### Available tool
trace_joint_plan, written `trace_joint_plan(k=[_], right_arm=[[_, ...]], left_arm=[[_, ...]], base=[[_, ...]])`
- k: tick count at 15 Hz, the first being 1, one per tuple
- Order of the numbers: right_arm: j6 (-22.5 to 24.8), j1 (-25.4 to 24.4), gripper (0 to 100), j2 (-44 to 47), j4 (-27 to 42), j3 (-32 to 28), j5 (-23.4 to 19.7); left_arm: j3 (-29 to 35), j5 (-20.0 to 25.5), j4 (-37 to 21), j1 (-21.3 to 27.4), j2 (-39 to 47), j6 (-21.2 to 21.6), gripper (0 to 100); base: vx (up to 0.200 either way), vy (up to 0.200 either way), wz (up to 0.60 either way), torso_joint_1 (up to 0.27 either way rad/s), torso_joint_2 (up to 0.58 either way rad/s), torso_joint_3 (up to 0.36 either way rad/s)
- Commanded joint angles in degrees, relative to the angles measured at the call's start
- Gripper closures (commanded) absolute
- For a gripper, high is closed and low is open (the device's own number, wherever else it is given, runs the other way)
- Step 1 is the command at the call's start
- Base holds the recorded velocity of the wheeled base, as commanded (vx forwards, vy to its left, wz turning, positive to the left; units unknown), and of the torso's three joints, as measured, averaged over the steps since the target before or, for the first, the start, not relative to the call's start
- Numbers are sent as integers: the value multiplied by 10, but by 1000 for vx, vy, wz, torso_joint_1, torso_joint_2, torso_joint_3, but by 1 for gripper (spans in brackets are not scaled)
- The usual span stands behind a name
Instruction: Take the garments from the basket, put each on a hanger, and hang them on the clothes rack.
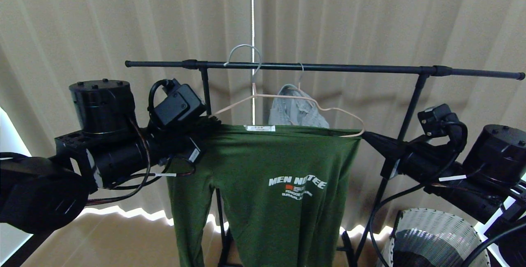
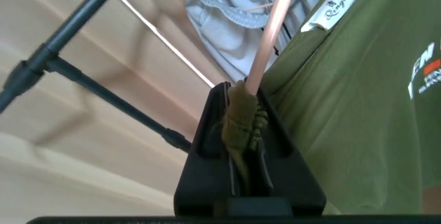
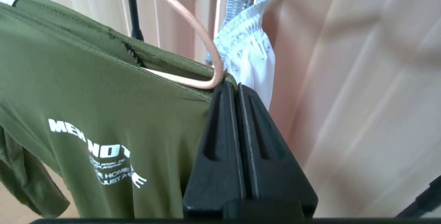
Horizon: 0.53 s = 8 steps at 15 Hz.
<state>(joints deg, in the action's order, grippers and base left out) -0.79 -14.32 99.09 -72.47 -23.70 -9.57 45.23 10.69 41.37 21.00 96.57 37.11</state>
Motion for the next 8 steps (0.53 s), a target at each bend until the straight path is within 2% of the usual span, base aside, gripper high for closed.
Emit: trace_joint_plan(k=[1, 5, 8], right_arm=[[0, 0, 100, -1, 0, -4, 1], [0, 0, 100, -1, 0, -5, 0], [0, 0, 100, -2, 1, -6, 0]], left_arm=[[-6, -1, 1, -2, 2, 0, 100], [-8, -1, 1, -4, 2, 4, 100], [-12, -1, 1, -18, 2, 33, 100]], base=[[0, 0, 0, 0, 0, 0], [0, 0, 0, 0, 0, 0], [0, 0, 0, 0, 0, 0]])
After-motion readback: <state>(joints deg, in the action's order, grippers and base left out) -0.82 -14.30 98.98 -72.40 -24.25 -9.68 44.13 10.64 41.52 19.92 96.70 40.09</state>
